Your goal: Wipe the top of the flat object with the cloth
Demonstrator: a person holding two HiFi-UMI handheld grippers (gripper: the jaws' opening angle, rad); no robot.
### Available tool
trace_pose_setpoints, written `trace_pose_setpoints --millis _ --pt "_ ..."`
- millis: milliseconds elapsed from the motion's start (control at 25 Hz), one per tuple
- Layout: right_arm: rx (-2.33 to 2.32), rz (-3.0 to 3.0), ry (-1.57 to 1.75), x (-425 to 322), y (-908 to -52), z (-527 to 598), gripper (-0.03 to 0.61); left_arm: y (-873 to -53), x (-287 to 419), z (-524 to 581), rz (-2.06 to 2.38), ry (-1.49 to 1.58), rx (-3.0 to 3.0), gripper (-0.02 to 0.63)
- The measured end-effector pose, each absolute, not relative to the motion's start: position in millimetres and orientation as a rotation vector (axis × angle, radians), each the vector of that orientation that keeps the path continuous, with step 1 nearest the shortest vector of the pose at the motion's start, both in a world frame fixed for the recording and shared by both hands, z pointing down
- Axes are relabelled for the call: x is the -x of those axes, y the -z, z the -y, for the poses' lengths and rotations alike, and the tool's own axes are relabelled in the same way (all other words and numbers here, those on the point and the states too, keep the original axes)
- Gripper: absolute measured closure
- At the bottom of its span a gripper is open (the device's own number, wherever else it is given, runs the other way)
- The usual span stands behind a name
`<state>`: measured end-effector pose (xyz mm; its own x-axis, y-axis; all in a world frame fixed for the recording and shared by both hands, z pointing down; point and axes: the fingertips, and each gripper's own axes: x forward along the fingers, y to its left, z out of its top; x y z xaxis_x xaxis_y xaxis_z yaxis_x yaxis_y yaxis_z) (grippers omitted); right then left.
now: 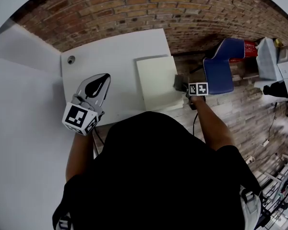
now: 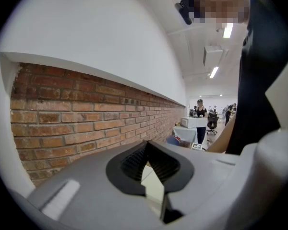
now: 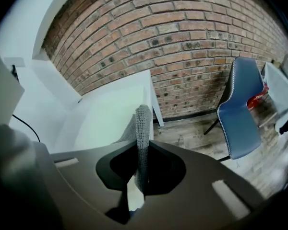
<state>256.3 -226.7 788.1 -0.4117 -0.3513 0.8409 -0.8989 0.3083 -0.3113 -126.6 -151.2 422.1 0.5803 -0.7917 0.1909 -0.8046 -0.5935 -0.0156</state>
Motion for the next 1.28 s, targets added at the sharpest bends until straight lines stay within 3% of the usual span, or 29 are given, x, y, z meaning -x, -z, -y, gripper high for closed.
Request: trace_pose_setpoints --millis 480,1280 --pt "-1.194 1.929 -1.013 -249.2 -756.9 219.6 0.569 -421.3 131.3 160.1 1.283 -0.261 -2.791 0.612" --pt "-1.028 2.108 -1.007 -139.0 -725.6 190.0 0.569 -428.1 146.5 159.1 1.201 -0.278 -2.812 0.612"
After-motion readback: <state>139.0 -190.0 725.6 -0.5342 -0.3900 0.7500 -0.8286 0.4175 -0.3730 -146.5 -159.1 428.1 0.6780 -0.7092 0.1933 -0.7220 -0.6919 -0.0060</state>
